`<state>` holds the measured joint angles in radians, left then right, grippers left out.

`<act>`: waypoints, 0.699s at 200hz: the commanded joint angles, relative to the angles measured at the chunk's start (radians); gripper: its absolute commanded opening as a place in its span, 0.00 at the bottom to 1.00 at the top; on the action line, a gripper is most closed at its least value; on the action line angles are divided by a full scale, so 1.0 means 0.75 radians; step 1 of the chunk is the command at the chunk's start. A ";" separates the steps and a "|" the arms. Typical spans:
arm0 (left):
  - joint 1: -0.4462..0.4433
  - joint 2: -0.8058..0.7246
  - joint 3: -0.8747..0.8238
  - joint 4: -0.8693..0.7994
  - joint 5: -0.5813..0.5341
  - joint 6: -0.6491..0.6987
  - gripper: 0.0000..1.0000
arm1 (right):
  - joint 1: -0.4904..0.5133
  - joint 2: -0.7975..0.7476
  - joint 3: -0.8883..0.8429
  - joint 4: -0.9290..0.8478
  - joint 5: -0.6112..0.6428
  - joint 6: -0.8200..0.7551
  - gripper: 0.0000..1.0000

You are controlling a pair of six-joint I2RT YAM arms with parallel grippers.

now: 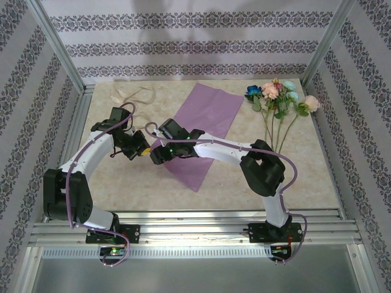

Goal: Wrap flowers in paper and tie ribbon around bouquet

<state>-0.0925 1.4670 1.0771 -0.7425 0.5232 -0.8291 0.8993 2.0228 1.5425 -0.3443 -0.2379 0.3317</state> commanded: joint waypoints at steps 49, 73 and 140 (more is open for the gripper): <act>-0.017 0.016 0.043 -0.035 0.026 0.027 0.00 | -0.019 -0.019 0.010 -0.004 0.008 0.011 0.44; -0.017 0.019 0.045 -0.035 0.025 0.028 0.00 | -0.032 -0.029 0.002 0.008 -0.035 0.032 0.46; -0.020 0.026 0.057 -0.031 0.028 0.028 0.00 | -0.073 -0.053 -0.030 0.030 -0.155 0.082 0.55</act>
<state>-0.0925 1.4784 1.0855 -0.7425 0.5278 -0.8288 0.8528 2.0209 1.5349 -0.3367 -0.3161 0.3752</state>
